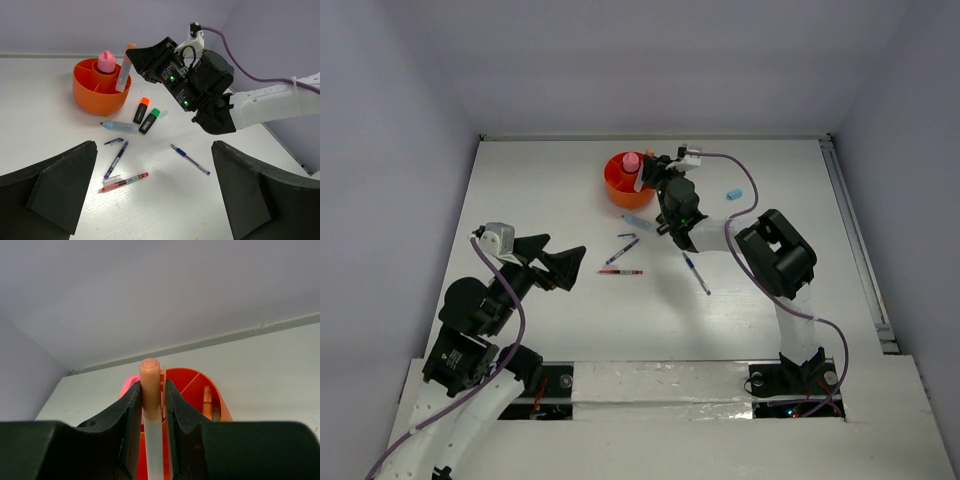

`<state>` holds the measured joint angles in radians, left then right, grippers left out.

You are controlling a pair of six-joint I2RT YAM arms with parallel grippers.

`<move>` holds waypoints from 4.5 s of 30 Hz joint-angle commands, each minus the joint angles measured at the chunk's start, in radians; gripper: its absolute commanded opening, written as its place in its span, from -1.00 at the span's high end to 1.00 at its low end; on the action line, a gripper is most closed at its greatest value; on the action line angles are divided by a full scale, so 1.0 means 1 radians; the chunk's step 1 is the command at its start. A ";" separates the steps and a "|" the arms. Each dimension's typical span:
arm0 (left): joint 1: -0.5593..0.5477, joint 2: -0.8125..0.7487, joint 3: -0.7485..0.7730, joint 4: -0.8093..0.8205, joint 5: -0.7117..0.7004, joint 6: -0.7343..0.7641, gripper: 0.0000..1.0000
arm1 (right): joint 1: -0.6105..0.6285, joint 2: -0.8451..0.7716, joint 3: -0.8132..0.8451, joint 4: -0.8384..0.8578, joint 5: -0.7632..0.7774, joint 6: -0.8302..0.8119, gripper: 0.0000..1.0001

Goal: Sort the stationery into containers
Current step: Place the pen in the storage box, then pick up the pen from the center of the board.

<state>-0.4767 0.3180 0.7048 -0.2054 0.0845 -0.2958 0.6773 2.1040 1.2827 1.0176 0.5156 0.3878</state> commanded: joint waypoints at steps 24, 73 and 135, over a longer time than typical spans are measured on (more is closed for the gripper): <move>0.038 0.020 -0.011 0.070 0.066 0.006 -0.98 | 0.001 0.044 0.066 0.061 0.086 -0.067 0.97; 0.104 0.072 -0.019 0.087 0.139 -0.002 -0.98 | -0.474 -0.320 -0.138 -1.047 -0.561 0.046 -0.44; 0.141 0.090 -0.019 0.095 0.161 -0.002 -0.98 | -0.021 0.080 0.279 -1.067 -0.611 -0.463 0.57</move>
<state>-0.3447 0.3965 0.6937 -0.1665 0.2291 -0.2970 0.6495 2.1868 1.5616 -0.1112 -0.1032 -0.0776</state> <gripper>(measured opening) 0.990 0.292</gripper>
